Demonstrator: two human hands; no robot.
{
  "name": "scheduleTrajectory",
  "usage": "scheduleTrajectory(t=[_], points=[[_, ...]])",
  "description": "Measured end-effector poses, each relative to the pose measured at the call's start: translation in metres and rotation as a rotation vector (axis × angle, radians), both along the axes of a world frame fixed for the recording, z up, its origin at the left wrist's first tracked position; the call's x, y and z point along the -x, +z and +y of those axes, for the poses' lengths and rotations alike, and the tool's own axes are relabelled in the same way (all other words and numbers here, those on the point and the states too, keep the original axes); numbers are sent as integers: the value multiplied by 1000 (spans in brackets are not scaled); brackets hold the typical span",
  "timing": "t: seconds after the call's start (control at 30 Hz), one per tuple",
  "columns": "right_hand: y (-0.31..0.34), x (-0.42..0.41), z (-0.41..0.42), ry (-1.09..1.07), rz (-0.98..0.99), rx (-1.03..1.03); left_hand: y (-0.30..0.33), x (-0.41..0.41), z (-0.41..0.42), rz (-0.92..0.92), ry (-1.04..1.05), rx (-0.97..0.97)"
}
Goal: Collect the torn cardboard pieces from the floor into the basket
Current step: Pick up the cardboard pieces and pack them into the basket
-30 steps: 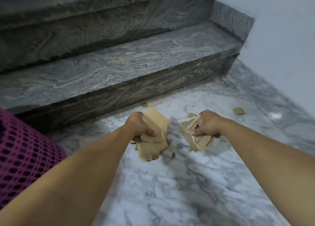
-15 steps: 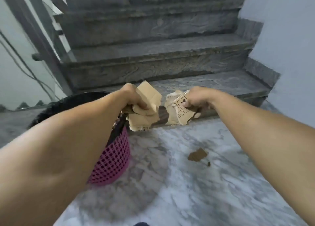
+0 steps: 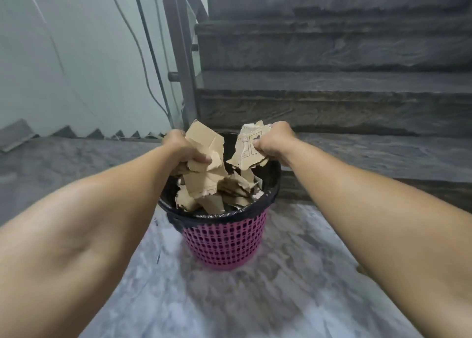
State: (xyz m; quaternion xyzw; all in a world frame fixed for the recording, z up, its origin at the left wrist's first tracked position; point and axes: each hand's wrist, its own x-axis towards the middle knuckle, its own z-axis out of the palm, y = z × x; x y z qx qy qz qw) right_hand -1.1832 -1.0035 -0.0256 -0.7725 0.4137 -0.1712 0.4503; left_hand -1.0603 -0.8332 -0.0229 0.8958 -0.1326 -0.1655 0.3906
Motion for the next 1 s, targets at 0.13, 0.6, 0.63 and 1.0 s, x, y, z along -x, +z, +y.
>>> scheduleTrajectory(t=[0.13, 0.6, 0.63, 1.0], points=[[-22, -30, 15, -56, -57, 213, -31, -20, 3, -9, 44, 48], [-78, -27, 28, 662, 675, 354, -118, -26, 2, -34, -412, -902], [-78, -26, 31, 714, 725, 374, -121, -24, 3, -25, -413, -902], [-34, 9, 4, 472, 346, 484, -68, -7, -22, -125, -532, -823]])
